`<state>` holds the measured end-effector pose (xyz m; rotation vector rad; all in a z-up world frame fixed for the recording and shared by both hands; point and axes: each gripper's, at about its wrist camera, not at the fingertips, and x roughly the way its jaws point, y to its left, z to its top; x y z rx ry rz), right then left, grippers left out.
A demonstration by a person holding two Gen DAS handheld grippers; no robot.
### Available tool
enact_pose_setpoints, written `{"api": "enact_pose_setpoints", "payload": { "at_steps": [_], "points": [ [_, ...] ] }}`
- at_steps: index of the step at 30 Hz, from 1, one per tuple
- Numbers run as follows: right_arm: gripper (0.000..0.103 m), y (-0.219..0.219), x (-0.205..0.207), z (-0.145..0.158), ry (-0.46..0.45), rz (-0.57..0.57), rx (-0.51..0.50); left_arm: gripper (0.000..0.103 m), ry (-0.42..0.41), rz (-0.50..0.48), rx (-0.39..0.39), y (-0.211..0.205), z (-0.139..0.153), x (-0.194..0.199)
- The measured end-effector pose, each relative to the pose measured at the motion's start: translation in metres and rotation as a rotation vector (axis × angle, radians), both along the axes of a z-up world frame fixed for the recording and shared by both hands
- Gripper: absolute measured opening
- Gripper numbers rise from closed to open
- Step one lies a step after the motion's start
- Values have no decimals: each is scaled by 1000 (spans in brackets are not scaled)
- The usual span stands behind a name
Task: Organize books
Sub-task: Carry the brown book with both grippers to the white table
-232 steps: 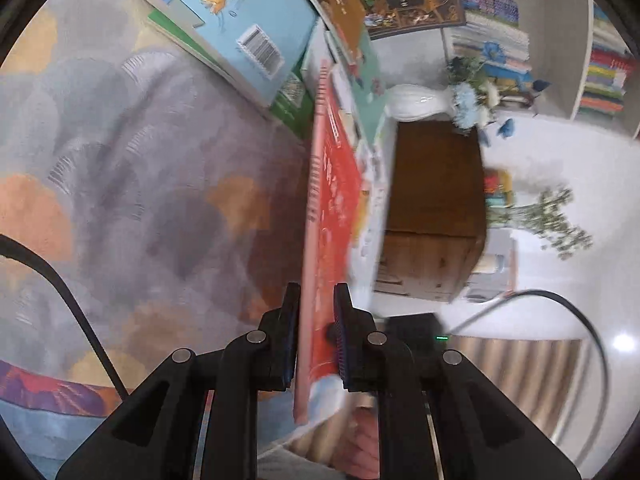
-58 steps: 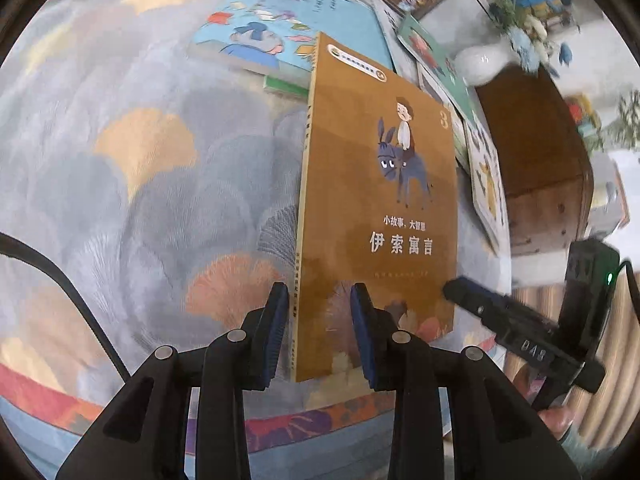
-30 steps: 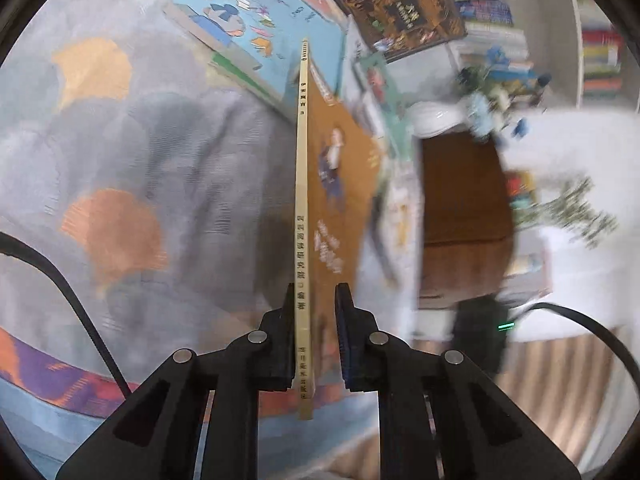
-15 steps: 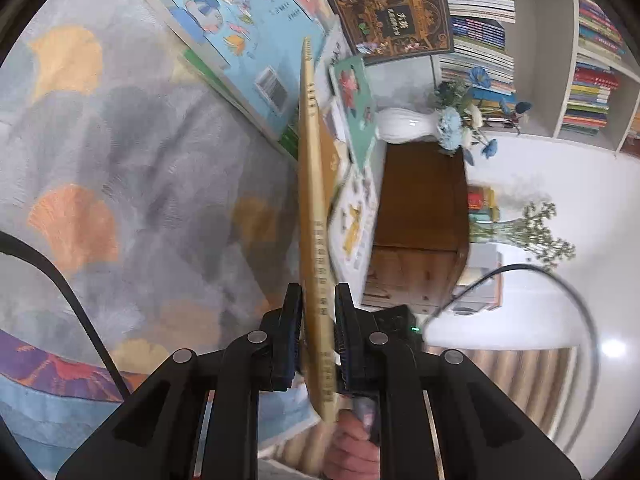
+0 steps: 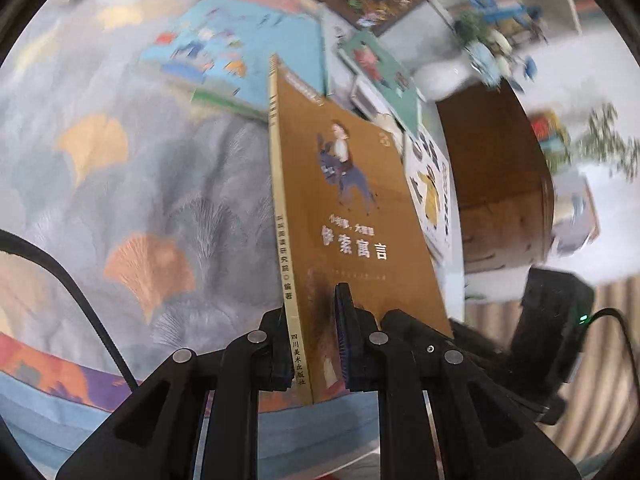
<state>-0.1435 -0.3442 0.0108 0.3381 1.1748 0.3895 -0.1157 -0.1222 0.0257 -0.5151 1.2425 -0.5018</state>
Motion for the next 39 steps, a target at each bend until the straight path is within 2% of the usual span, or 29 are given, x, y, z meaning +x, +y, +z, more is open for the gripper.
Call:
{"api": "enact_pose_setpoints", "payload": {
  "at_steps": [2,5,10,16,24,30,39],
  "points": [
    [28,4,-6,4,-21,21,-19,13,-46,-20,32,1,7,-4],
    [28,9,-18,10,-42,27,-45,13,-55,-54,41,4,9,-7],
    [28,45,-33,34,-141,122,-217,13,-119,-125,77,7,28,-16],
    [28,61,-39,58,-171,121,-219,13,-155,-142,76,24,47,-9],
    [28,104,-20,87,-232,91,-252,13,-192,-134,4,68,71,12],
    [28,156,10,99,-276,105,-247,13,-230,-83,-4,123,85,38],
    [28,289,83,100,-340,207,-219,13,-259,102,4,242,86,91]
  ]
}}
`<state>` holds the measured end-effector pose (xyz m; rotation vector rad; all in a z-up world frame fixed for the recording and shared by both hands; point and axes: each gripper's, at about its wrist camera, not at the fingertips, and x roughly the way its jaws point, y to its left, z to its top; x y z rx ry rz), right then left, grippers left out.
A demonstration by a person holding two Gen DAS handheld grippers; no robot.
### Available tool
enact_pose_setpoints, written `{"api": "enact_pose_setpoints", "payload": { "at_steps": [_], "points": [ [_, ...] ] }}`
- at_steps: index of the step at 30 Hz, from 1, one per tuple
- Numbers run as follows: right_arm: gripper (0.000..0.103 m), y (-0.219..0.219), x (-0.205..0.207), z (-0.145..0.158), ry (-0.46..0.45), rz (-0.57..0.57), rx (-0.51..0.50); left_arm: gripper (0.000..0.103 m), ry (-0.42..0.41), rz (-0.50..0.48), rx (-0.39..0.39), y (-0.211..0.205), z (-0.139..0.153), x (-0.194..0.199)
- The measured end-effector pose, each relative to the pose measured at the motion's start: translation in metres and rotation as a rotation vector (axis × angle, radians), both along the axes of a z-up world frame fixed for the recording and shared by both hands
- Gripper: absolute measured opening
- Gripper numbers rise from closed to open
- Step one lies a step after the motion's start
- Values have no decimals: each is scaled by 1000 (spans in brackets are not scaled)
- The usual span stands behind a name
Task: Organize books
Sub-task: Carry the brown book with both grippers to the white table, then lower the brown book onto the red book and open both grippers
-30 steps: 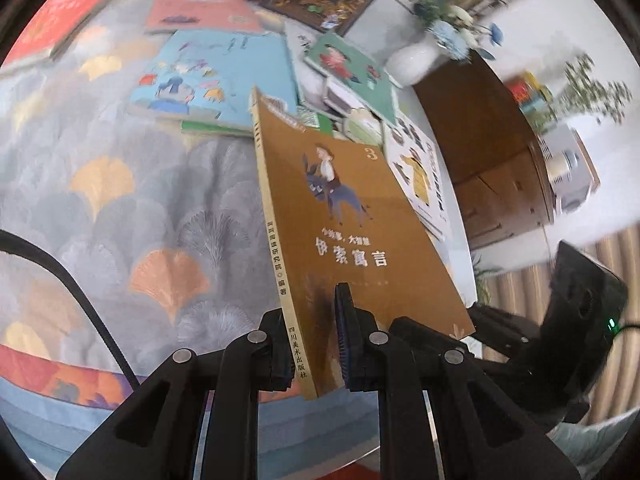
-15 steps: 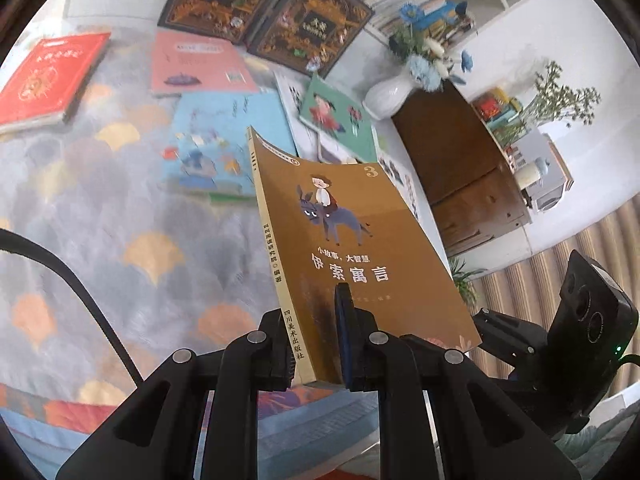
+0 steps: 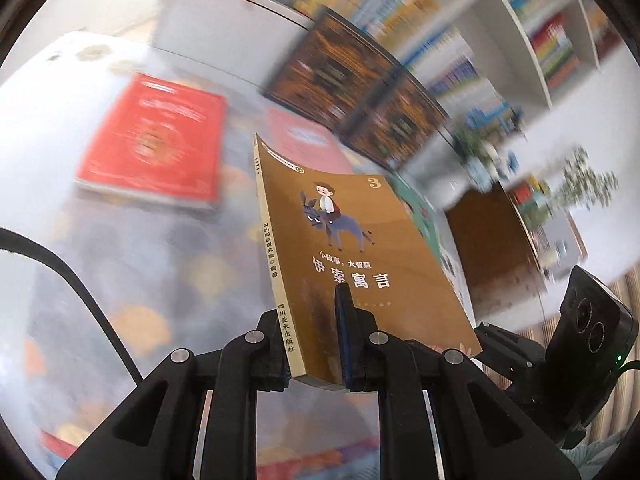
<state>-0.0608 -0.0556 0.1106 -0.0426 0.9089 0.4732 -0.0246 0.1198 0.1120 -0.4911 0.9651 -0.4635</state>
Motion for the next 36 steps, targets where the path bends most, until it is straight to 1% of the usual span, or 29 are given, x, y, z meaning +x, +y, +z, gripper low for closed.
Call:
{"api": "enact_pose_setpoints", "payload": {
  "at_steps": [3,5,8,14,18,21,25,28,31,32,36],
  "points": [
    [29,31,29,2,-15,31,-7,13,-3,45,6,33,-2,15],
    [29,46,49,-1,-9,41,-5,14,4,61,16,53,-7,30],
    [29,66,82,-10,17,48,-11,15,23,72,23,71,-20,53],
    [29,95,135,-32,66,61,-46,15,36,80,39,95,-45,100],
    [30,103,168,-44,94,45,-57,15,41,85,13,107,-60,123],
    [30,103,191,-51,127,20,-33,15,39,87,0,113,-67,140],
    [30,105,210,-60,150,0,-24,15,51,84,-10,118,-77,158],
    [30,107,216,-68,176,-3,-12,16,62,93,8,122,-83,163],
    [30,108,218,-77,194,-6,-19,16,82,118,6,129,-89,162],
    [30,107,218,-81,205,-7,-20,18,95,132,6,133,-92,161],
    [30,107,222,-97,263,-5,-15,18,127,184,8,148,-102,153]
  ]
}}
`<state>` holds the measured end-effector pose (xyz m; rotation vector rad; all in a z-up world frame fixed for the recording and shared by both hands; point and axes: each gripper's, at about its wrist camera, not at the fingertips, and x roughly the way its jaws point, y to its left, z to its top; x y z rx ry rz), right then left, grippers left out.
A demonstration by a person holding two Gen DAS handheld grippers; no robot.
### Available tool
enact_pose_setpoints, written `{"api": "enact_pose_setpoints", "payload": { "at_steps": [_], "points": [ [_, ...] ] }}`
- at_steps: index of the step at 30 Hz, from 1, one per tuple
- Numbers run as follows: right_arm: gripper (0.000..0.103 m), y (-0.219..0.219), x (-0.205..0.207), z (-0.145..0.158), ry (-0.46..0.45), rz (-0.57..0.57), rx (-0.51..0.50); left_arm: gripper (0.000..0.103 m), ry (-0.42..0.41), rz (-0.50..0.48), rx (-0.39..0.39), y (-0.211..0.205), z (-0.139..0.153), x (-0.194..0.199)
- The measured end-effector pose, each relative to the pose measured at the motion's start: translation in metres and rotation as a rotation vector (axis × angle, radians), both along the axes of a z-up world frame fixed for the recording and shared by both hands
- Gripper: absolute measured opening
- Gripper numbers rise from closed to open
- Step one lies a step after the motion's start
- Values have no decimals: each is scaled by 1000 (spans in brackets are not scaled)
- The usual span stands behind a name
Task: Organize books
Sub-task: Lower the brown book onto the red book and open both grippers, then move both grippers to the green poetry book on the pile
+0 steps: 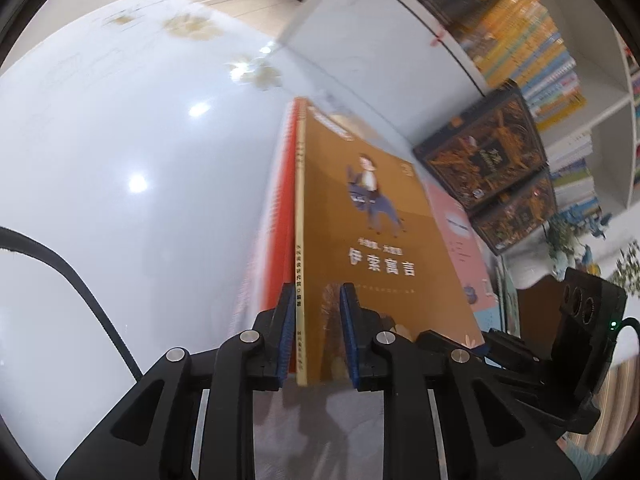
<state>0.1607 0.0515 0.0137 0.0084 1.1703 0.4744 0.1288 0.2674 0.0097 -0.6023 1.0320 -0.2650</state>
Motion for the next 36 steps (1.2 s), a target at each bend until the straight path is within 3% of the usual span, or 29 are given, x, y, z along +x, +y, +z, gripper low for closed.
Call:
{"api": "enact_pose_setpoints", "payload": {
  "at_steps": [3,7,11,16,23,29,36],
  "points": [
    [31,3,-1,-3,-9,6,0,19,0,38,-28,12,0,-8],
    [31,3,0,-5,4,2,33,21,-14,45,15,14,11,-14],
    [37,-7,-2,-10,73,-25,80,21,-33,33,33,5,24,-18],
    [37,-35,-27,-9,136,-60,119,21,-45,-7,45,-20,39,-23],
    [38,-102,-85,-4,153,-178,210,30,-78,-74,65,-69,67,-44],
    [38,-160,-122,8,119,-237,230,62,-94,-111,68,-123,86,-72],
    [38,-265,-176,12,113,-364,259,64,-80,-198,84,-211,93,-95]
  ]
}}
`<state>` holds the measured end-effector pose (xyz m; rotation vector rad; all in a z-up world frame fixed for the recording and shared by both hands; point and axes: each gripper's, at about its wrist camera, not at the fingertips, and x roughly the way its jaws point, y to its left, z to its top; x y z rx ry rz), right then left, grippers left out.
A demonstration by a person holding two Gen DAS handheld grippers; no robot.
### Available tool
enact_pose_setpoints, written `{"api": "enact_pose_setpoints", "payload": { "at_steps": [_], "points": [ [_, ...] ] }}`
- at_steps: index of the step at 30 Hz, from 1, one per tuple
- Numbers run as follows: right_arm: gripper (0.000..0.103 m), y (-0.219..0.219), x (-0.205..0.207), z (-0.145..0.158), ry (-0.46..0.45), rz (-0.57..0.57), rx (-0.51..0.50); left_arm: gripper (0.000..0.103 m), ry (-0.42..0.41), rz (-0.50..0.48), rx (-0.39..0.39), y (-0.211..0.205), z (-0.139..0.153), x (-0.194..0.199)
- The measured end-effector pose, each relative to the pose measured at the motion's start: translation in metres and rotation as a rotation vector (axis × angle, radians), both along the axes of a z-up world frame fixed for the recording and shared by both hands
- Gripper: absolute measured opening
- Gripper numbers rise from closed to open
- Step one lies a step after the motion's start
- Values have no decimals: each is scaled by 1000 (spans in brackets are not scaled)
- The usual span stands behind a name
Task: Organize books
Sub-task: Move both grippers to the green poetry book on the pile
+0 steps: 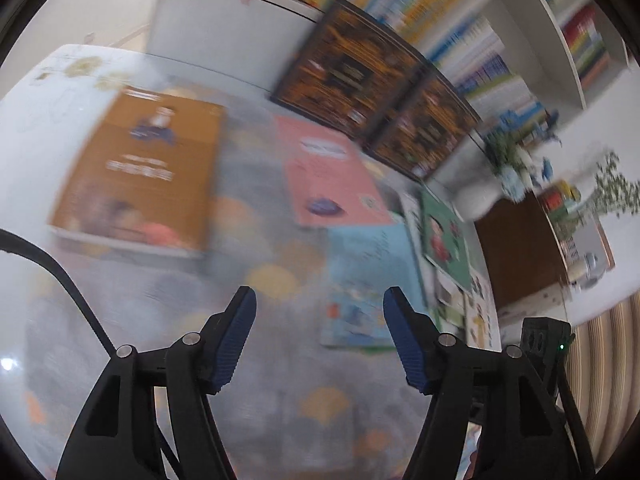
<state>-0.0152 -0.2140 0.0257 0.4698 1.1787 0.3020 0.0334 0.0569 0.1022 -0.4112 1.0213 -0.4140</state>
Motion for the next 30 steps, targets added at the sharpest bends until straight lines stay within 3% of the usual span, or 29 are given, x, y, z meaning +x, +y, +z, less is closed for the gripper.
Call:
{"api": "enact_pose_setpoints", "payload": {
  "at_steps": [9,14,17,19,30],
  "points": [
    [44,-153,-40,10,-3,-231,48,65,-11,-189,39,-152,11,-15],
    [44,-208,-41,23,-49,-279,31,74,-43,-244,64,-216,13,-6],
    [44,-232,-30,25,-62,-299,38,71,-64,-286,42,-243,10,12],
    [44,-245,-23,24,-70,-310,42,71,-72,-287,85,-259,7,29],
    [44,-276,45,1,-63,-285,35,71,18,-249,164,-294,-44,127]
  ]
}}
